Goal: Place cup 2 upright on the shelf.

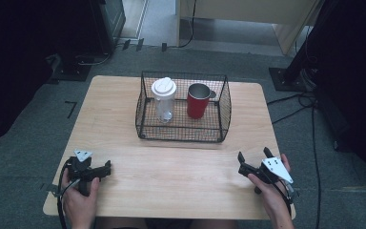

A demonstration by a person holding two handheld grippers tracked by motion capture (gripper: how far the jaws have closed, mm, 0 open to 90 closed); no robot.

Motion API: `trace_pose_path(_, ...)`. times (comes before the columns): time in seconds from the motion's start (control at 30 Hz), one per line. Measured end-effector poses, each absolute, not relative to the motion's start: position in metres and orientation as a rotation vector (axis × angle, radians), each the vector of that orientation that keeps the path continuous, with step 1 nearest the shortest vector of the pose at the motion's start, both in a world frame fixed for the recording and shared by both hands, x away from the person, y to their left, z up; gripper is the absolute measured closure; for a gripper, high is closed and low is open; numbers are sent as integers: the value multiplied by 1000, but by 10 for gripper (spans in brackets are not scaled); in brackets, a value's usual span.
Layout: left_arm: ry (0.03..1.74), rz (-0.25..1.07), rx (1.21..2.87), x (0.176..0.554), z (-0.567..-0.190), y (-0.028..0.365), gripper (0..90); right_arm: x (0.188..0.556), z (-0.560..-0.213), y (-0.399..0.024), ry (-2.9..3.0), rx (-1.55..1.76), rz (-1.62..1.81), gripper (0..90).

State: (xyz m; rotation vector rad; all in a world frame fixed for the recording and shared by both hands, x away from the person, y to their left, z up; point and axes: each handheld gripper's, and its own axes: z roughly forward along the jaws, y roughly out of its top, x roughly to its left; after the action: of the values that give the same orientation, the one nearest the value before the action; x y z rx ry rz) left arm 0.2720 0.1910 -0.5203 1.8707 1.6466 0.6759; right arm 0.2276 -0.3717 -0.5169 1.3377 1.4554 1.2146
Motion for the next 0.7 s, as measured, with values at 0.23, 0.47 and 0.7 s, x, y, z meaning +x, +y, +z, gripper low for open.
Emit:
trace_pose_path(0.23,1646,676,1872,272,-520,191,0,217,-522,-385,1465,1353,1173,10)
trace_pose_path(0.47,1646,676,1870,272,-520,191,0,210,-521,-393,1554,1373,1096,11)
trace_pose_path(0.7,1646,676,1870,272,-520,191,0,208,-522,-399,1628,1454,1004,64)
